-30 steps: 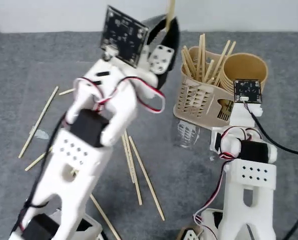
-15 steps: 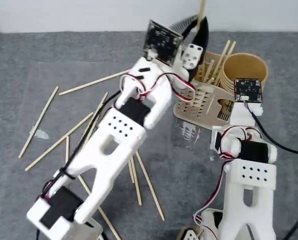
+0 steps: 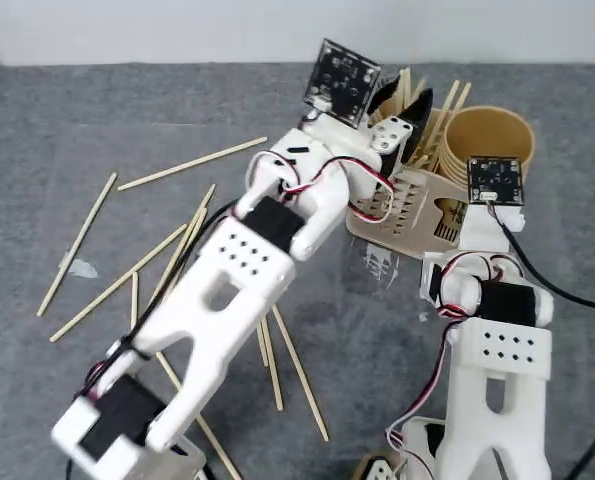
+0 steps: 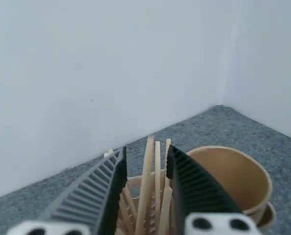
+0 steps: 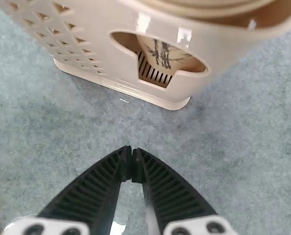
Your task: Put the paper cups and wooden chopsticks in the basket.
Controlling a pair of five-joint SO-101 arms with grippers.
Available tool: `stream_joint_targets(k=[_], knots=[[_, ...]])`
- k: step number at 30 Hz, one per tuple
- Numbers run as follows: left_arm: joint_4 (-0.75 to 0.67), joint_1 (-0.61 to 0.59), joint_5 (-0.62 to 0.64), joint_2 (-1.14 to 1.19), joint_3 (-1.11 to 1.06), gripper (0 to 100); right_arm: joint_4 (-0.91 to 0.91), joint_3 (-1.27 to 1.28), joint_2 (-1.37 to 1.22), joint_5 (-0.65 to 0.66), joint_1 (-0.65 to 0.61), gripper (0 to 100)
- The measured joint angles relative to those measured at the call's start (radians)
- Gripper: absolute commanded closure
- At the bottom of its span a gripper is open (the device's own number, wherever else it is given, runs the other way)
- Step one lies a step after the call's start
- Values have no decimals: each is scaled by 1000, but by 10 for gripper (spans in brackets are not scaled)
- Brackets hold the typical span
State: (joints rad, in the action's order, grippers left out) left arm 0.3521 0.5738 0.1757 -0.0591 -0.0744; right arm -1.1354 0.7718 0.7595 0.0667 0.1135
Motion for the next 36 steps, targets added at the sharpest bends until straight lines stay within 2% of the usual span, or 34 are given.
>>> stream_joint_targets(k=[4,9,16,20,26,31,36], knots=[[130,-60,2,-130,0,858,0,0,0,0,0,990],[373,-204,-3,-336,0,861,0,0,0,0,0,987],[755,-373,-147,-560,0,863,-3,0,0,0,-74,987],[910,-480,-219,-624,-14,863,-23,0,0,-3,-137,987],[1005,-646,-278,-680,-160,863,-37,0,0,-38,-299,987],[1005,-781,-278,-749,-336,863,-164,-92,-49,-34,-460,984],[982,-868,-278,-865,-519,863,-292,-288,-249,-34,-600,882]])
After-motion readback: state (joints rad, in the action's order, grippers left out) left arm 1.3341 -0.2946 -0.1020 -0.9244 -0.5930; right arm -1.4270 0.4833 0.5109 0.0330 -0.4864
